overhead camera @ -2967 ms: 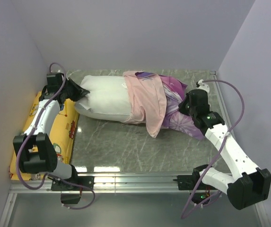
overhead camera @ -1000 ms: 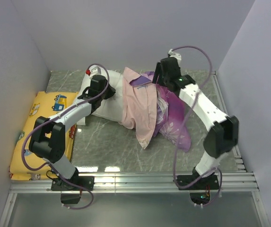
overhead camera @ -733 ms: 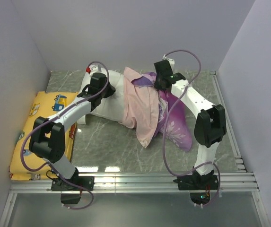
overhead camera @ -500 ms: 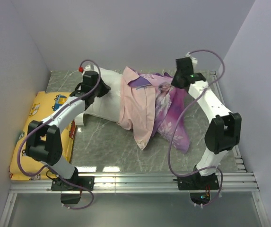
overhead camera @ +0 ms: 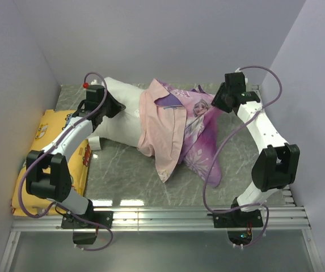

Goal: Remove the pillowcase from the pillow

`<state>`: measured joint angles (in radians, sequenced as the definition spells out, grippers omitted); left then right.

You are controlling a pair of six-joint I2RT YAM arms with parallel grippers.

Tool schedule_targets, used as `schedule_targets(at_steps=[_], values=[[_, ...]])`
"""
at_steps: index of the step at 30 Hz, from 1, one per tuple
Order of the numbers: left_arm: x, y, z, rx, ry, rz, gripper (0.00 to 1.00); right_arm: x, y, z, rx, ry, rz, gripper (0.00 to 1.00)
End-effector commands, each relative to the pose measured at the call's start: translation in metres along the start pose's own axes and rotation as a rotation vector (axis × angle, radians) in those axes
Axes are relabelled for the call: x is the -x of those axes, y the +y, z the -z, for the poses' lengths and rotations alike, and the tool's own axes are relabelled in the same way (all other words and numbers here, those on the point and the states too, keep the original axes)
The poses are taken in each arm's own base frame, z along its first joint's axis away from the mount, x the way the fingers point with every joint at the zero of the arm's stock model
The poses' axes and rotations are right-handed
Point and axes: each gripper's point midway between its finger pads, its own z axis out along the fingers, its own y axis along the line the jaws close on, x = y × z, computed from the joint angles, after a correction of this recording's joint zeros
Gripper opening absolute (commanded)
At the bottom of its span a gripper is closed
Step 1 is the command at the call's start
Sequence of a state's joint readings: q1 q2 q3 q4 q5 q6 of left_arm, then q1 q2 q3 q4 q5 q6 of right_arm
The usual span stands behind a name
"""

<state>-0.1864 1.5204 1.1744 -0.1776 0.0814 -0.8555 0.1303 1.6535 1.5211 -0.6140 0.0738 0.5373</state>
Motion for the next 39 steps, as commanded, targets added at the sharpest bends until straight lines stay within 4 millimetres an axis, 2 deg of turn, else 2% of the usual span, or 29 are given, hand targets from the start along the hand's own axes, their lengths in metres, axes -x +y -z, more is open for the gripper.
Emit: schedule_targets(at_steps=[1, 2, 3, 5, 6, 7, 8, 9, 10, 12, 13, 16, 19, 20, 21, 22, 23, 24, 26, 28, 29, 30, 31, 33, 36, 39], values=[[0.024, 0.027, -0.010, 0.118, -0.080, -0.019, 0.00, 0.014, 0.007, 0.043, 0.004, -0.136, 0.091, 0.51], [0.019, 0.023, -0.011, 0.111, -0.073, -0.025, 0.00, 0.000, 0.024, 0.053, 0.033, -0.134, 0.132, 0.61], [0.017, 0.022, -0.013, 0.112, -0.071, -0.023, 0.00, -0.004, 0.026, 0.060, 0.027, -0.153, 0.147, 0.64], [0.014, 0.023, -0.014, 0.121, -0.070, -0.024, 0.00, -0.027, 0.038, 0.080, 0.069, -0.164, 0.175, 0.70], [0.014, 0.023, -0.014, 0.120, -0.071, -0.022, 0.00, -0.031, 0.040, 0.097, 0.100, -0.191, 0.170, 0.71], [0.012, 0.027, -0.014, 0.132, -0.071, -0.022, 0.00, -0.054, 0.033, 0.093, 0.096, -0.160, 0.189, 0.71], [0.012, 0.028, -0.013, 0.134, -0.075, -0.019, 0.00, -0.063, 0.034, 0.097, 0.111, -0.170, 0.176, 0.72], [0.012, 0.029, -0.012, 0.132, -0.077, -0.019, 0.01, -0.084, 0.041, 0.102, 0.145, -0.153, 0.198, 0.72], [0.010, 0.031, -0.013, 0.135, -0.074, -0.016, 0.00, -0.103, 0.029, 0.102, 0.137, -0.140, 0.211, 0.72], [0.008, 0.032, -0.015, 0.135, -0.073, -0.011, 0.00, -0.123, 0.028, 0.108, 0.163, -0.142, 0.202, 0.73], [0.008, 0.030, -0.016, 0.128, -0.071, -0.008, 0.00, -0.146, 0.019, 0.099, 0.158, -0.100, 0.219, 0.73], [0.006, 0.028, -0.019, 0.116, -0.062, -0.001, 0.01, -0.166, 0.019, 0.089, 0.181, -0.074, 0.232, 0.73], [0.008, 0.026, -0.018, 0.115, -0.064, -0.013, 0.01, -0.166, 0.016, 0.079, 0.133, -0.077, 0.249, 0.72], [0.008, 0.027, -0.017, 0.122, -0.064, -0.021, 0.00, -0.165, 0.012, 0.078, 0.112, -0.082, 0.265, 0.66], [0.013, 0.030, -0.015, 0.131, -0.079, -0.026, 0.00, -0.161, 0.011, 0.079, 0.098, -0.091, 0.266, 0.43], [0.016, 0.031, -0.014, 0.132, -0.085, -0.026, 0.00, -0.159, 0.007, 0.080, 0.080, -0.101, 0.265, 0.43], [0.020, 0.034, -0.013, 0.137, -0.088, -0.022, 0.00, -0.154, -0.004, 0.081, 0.034, -0.113, 0.262, 0.17], [0.026, 0.033, -0.012, 0.135, -0.095, -0.016, 0.00, -0.147, -0.008, 0.088, 0.030, -0.134, 0.245, 0.08], [0.044, 0.041, -0.011, 0.131, -0.107, 0.012, 0.00, -0.135, -0.026, 0.093, -0.010, -0.154, 0.215, 0.01], [0.069, 0.049, -0.010, 0.142, -0.118, 0.031, 0.00, -0.118, -0.034, 0.109, 0.009, -0.185, 0.164, 0.01], [0.078, 0.050, -0.009, 0.144, -0.123, 0.035, 0.00, -0.108, -0.049, 0.113, -0.025, -0.198, 0.140, 0.02], [0.089, 0.046, -0.009, 0.140, -0.127, 0.030, 0.00, -0.098, -0.053, 0.125, -0.012, -0.232, 0.113, 0.03], [0.102, 0.055, -0.007, 0.157, -0.140, 0.044, 0.00, -0.088, -0.058, 0.132, -0.018, -0.255, 0.094, 0.03], [0.116, 0.050, -0.009, 0.149, -0.153, 0.038, 0.00, -0.071, -0.077, 0.143, -0.059, -0.303, 0.048, 0.03], [0.121, 0.049, -0.019, 0.144, -0.142, 0.034, 0.00, -0.058, -0.089, 0.149, -0.092, -0.321, 0.024, 0.02], [0.110, 0.044, -0.034, 0.119, -0.081, 0.025, 0.00, -0.059, -0.088, 0.149, -0.087, -0.310, 0.033, 0.03]])
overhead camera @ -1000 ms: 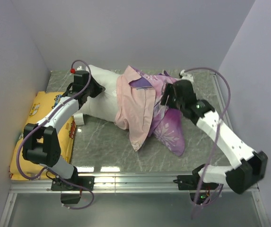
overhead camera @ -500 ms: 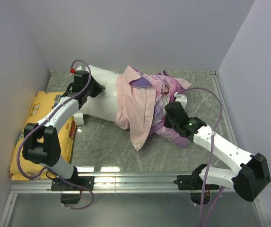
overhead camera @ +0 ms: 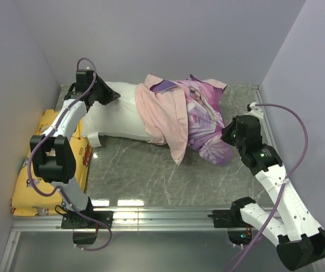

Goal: Remove the pillowcase from the pillow

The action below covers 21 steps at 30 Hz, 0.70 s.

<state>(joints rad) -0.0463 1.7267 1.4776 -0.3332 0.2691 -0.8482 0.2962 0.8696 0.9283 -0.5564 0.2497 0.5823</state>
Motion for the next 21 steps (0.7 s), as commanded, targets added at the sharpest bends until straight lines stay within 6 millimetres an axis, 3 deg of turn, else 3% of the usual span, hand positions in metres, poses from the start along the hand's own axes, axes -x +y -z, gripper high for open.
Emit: schedule_targets(at_steps=[1, 4, 5, 6, 8, 11, 12, 14, 15, 17, 18, 20, 21], values=[[0.053, 0.027, -0.007, 0.109, -0.153, -0.075, 0.00, 0.014, -0.044, 0.009, -0.186, -0.051, 0.060, 0.06], [0.028, 0.012, -0.018, 0.124, -0.123, -0.155, 0.01, 0.000, -0.025, 0.005, -0.085, -0.002, 0.070, 0.30], [0.024, 0.009, -0.020, 0.115, -0.124, -0.166, 0.00, -0.006, -0.010, 0.008, -0.031, 0.003, 0.094, 0.43], [0.016, 0.009, -0.024, 0.115, -0.109, -0.167, 0.01, -0.006, -0.010, 0.008, -0.052, -0.012, 0.109, 0.49], [0.003, 0.004, -0.029, 0.105, -0.086, -0.175, 0.01, -0.014, 0.014, 0.016, 0.007, -0.005, 0.166, 0.61], [-0.013, 0.002, -0.036, 0.109, -0.061, -0.191, 0.01, -0.017, 0.042, 0.022, 0.089, -0.020, 0.198, 0.69], [-0.017, 0.002, -0.038, 0.107, -0.056, -0.194, 0.01, -0.030, 0.058, 0.023, 0.139, 0.009, 0.230, 0.70], [-0.025, -0.002, -0.039, 0.093, -0.048, -0.202, 0.00, -0.037, 0.076, 0.021, 0.175, 0.017, 0.272, 0.74], [-0.029, -0.001, -0.039, 0.094, -0.042, -0.203, 0.00, -0.053, 0.087, 0.015, 0.179, 0.055, 0.328, 0.75], [-0.033, -0.003, -0.039, 0.086, -0.033, -0.208, 0.00, -0.057, 0.103, 0.009, 0.186, 0.061, 0.375, 0.77], [-0.035, -0.005, -0.038, 0.085, -0.031, -0.213, 0.00, -0.070, 0.111, -0.003, 0.167, 0.094, 0.410, 0.77], [-0.036, -0.007, -0.036, 0.082, -0.028, -0.217, 0.01, -0.083, 0.115, -0.017, 0.140, 0.125, 0.426, 0.77], [-0.035, -0.011, -0.032, 0.072, -0.035, -0.226, 0.00, -0.100, 0.113, -0.032, 0.106, 0.166, 0.457, 0.77]])
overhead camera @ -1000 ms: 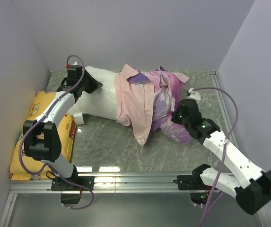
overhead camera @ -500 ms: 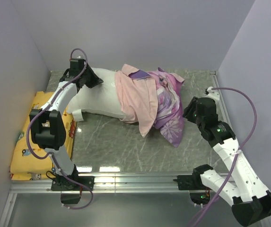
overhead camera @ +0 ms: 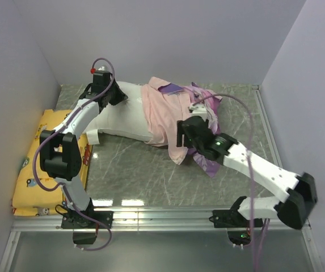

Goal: Remove the pillowcase from the pillow

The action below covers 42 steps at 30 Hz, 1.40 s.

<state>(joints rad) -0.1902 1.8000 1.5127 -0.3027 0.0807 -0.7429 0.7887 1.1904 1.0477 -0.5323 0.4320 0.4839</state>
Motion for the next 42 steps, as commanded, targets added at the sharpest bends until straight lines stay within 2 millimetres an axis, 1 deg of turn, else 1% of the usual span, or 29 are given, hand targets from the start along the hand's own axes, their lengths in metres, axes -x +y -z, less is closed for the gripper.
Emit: schedule_targets(at_steps=[1, 2, 3, 6, 7, 8, 9, 10, 11, 12, 15, 16, 17, 19, 20, 22, 23, 25, 26, 28, 29, 31, 32, 34, 35, 37, 38, 40, 42], values=[[-0.004, -0.002, 0.005, 0.002, -0.004, -0.051, 0.01, -0.006, 0.009, -0.033, -0.062, 0.026, 0.034, 0.77], [-0.002, -0.005, 0.010, -0.002, -0.011, -0.063, 0.00, -0.011, 0.011, -0.041, -0.070, 0.035, 0.029, 0.77], [0.000, -0.008, 0.012, -0.008, -0.014, -0.069, 0.00, -0.026, 0.011, -0.054, -0.091, 0.075, 0.050, 0.76], [-0.003, -0.017, 0.020, -0.029, -0.009, -0.091, 0.01, -0.037, 0.011, -0.075, -0.143, 0.105, 0.057, 0.74], [-0.007, -0.020, 0.020, -0.036, -0.003, -0.096, 0.00, -0.039, 0.012, -0.078, -0.153, 0.111, 0.058, 0.67], [-0.008, -0.021, 0.022, -0.040, -0.002, -0.104, 0.01, -0.038, 0.012, -0.081, -0.163, 0.112, 0.063, 0.58], [-0.010, -0.023, 0.024, -0.045, 0.003, -0.111, 0.01, -0.036, 0.013, -0.084, -0.173, 0.107, 0.064, 0.43], [-0.013, -0.025, 0.025, -0.053, 0.011, -0.119, 0.01, -0.033, 0.014, -0.084, -0.171, 0.105, 0.063, 0.13], [-0.014, -0.026, 0.028, -0.055, 0.013, -0.131, 0.01, -0.031, 0.017, -0.083, -0.164, 0.103, 0.061, 0.04], [-0.015, -0.026, 0.031, -0.056, 0.017, -0.135, 0.03, -0.027, 0.020, -0.080, -0.147, 0.096, 0.054, 0.00], [-0.013, -0.029, 0.044, -0.073, -0.001, -0.150, 0.29, -0.017, 0.023, -0.069, -0.129, 0.079, 0.044, 0.00], [-0.012, -0.032, 0.049, -0.083, -0.008, -0.153, 0.46, -0.014, 0.024, -0.065, -0.123, 0.076, 0.043, 0.00], [-0.009, -0.035, 0.060, -0.095, -0.024, -0.156, 0.54, -0.010, 0.023, -0.059, -0.117, 0.073, 0.040, 0.00], [-0.011, -0.043, 0.073, -0.112, -0.042, -0.172, 0.67, 0.001, 0.027, -0.051, -0.092, 0.057, 0.032, 0.00], [-0.009, -0.045, 0.086, -0.114, -0.069, -0.179, 0.70, 0.006, 0.027, -0.044, -0.084, 0.051, 0.028, 0.00], [-0.011, -0.052, 0.100, -0.125, -0.092, -0.180, 0.73, 0.016, 0.029, -0.035, -0.068, 0.038, 0.022, 0.00], [-0.010, -0.053, 0.113, -0.129, -0.115, -0.177, 0.74, 0.026, 0.032, -0.029, -0.053, 0.018, 0.014, 0.00], [-0.016, -0.059, 0.127, -0.158, -0.121, -0.172, 0.74, 0.032, 0.032, -0.022, -0.047, 0.014, 0.017, 0.00], [-0.011, -0.056, 0.142, -0.146, -0.167, -0.159, 0.74, 0.040, 0.033, -0.017, -0.035, -0.003, 0.011, 0.00], [-0.013, -0.057, 0.156, -0.155, -0.186, -0.147, 0.75, 0.047, 0.034, -0.011, -0.027, -0.014, 0.011, 0.00], [-0.012, -0.058, 0.169, -0.172, -0.203, -0.132, 0.76, 0.053, 0.036, -0.006, -0.017, -0.023, 0.006, 0.00], [-0.018, -0.057, 0.178, -0.167, -0.207, -0.106, 0.76, 0.058, 0.034, -0.002, -0.018, -0.028, 0.010, 0.00], [-0.022, -0.053, 0.185, -0.169, -0.216, -0.101, 0.76, 0.066, 0.036, 0.003, -0.013, -0.044, 0.004, 0.00], [-0.029, -0.045, 0.189, -0.142, -0.234, -0.064, 0.76, 0.073, 0.035, 0.008, -0.010, -0.059, 0.005, 0.00], [-0.036, -0.035, 0.193, -0.134, -0.241, -0.051, 0.76, 0.081, 0.037, 0.014, 0.006, -0.075, -0.003, 0.00], [-0.039, -0.025, 0.196, -0.120, -0.266, 0.000, 0.77, 0.084, 0.037, 0.018, 0.005, -0.076, 0.001, 0.00], [-0.048, -0.015, 0.196, -0.112, -0.263, 0.012, 0.77, 0.089, 0.037, 0.021, 0.009, -0.085, -0.003, 0.00], [-0.052, -0.006, 0.194, -0.100, -0.277, 0.051, 0.77, 0.091, 0.036, 0.023, 0.007, -0.086, 0.000, 0.00], [-0.063, 0.004, 0.186, -0.091, -0.262, 0.065, 0.79, 0.095, 0.037, 0.027, 0.012, -0.095, -0.003, 0.00]])
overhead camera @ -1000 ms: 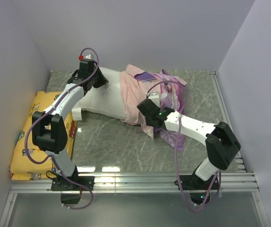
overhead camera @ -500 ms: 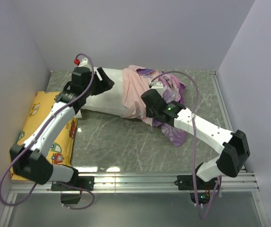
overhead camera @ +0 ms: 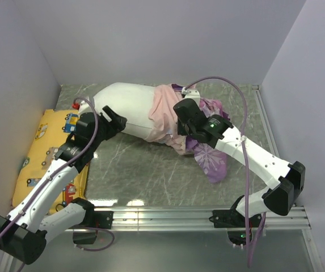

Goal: Remove the pillowcase from the pillow

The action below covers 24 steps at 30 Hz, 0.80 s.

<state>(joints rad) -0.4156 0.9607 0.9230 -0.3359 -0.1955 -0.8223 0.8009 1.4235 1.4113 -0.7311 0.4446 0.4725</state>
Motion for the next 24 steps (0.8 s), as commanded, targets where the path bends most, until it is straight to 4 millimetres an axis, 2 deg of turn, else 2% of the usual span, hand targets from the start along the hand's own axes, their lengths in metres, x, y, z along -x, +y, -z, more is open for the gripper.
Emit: schedule_targets(at_steps=[1, 5, 10, 12, 16, 20, 23, 24], values=[[-0.004, 0.005, -0.007, -0.001, -0.041, 0.091, 0.80, 0.047, 0.001, 0.035, 0.041, -0.141, -0.051, 0.00], [-0.014, -0.002, -0.020, -0.053, -0.017, 0.113, 0.81, 0.047, 0.000, 0.038, 0.044, -0.143, -0.056, 0.00], [-0.016, -0.010, -0.033, -0.090, -0.022, 0.138, 0.83, 0.046, 0.000, 0.042, 0.057, -0.141, -0.059, 0.00], [-0.016, -0.019, -0.038, -0.143, -0.030, 0.145, 0.84, 0.046, -0.001, 0.042, 0.060, -0.141, -0.064, 0.00], [-0.039, -0.020, -0.058, -0.151, 0.051, 0.173, 0.83, 0.045, 0.000, 0.044, 0.065, -0.136, -0.062, 0.00], [-0.048, -0.022, -0.069, -0.153, 0.077, 0.219, 0.84, 0.039, 0.001, 0.041, 0.072, -0.126, -0.065, 0.00], [-0.052, -0.025, -0.077, -0.129, 0.080, 0.226, 0.82, 0.038, 0.003, 0.039, 0.073, -0.119, -0.060, 0.00], [-0.053, -0.026, -0.079, -0.122, 0.077, 0.226, 0.71, 0.037, 0.003, 0.038, 0.072, -0.116, -0.059, 0.00]])
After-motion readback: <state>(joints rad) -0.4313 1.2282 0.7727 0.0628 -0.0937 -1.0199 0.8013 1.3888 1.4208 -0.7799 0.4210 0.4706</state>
